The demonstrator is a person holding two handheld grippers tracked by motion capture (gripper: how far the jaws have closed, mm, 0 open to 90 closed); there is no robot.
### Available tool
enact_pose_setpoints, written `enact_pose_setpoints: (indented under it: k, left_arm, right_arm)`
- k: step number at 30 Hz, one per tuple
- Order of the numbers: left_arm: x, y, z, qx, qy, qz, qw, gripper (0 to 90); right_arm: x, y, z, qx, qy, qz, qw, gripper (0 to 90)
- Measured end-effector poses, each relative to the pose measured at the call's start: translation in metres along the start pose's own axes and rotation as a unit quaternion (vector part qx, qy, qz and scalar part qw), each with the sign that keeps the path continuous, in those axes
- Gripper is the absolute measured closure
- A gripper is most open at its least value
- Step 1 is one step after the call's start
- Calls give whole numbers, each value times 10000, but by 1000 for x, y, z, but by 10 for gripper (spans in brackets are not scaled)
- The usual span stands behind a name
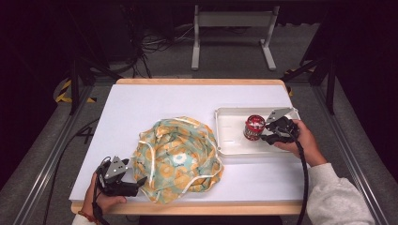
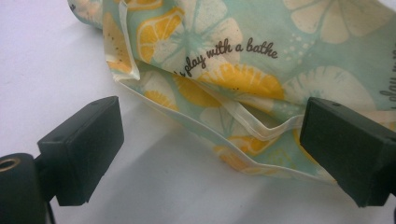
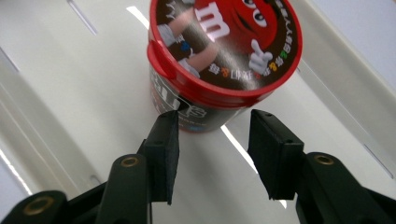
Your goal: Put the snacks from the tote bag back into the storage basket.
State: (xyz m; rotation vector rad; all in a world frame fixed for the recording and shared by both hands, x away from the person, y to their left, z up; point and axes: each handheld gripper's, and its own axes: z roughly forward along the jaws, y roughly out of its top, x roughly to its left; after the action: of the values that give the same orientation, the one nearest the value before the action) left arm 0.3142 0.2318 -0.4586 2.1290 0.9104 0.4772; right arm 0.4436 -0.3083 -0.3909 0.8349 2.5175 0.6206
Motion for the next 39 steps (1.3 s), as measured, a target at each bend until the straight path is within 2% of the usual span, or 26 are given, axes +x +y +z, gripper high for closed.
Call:
enact_pose_setpoints:
  k: [3, 5, 6, 7, 12, 18, 27, 33, 39]
  left_arm:
    - [0, 0, 0, -3, 14, -5, 10000, 68]
    - [0, -1, -1, -31, 22, -17, 10000, 68]
    - [0, -1, -1, -41, -14, -12, 10000, 68]
    - [0, -1, -2, -49, 6, -33, 10000, 68]
    - [0, -1, -2, -62, -6, -45, 10000, 68]
    - [0, 0, -2, -80, -3, -8, 10000, 68]
    - [0, 1, -1, -86, -2, -6, 10000, 68]
    - [0, 1, -1, -65, -1, 2, 10000, 68]
    - [0, 1, -1, -70, -7, -1, 10000, 68]
  right_arm:
    - [-2, -2, 0, 14, -59, 63, 10000, 516]
    - [-2, -3, -2, -34, -65, 77, 9999, 463]
    - [-1, -3, -4, -91, -146, 97, 9998, 420]
    - [1, -3, -7, -123, -228, 73, 9996, 416]
    - [7, -5, -21, -366, -195, 54, 9991, 361]
    - [15, -11, -33, -476, -189, -30, 9987, 296]
    - [28, -24, -51, -681, -134, -267, 9972, 282]
    - [35, -34, -56, -704, -187, -408, 9965, 244]
    - [40, -43, -58, -762, -231, -429, 9959, 223]
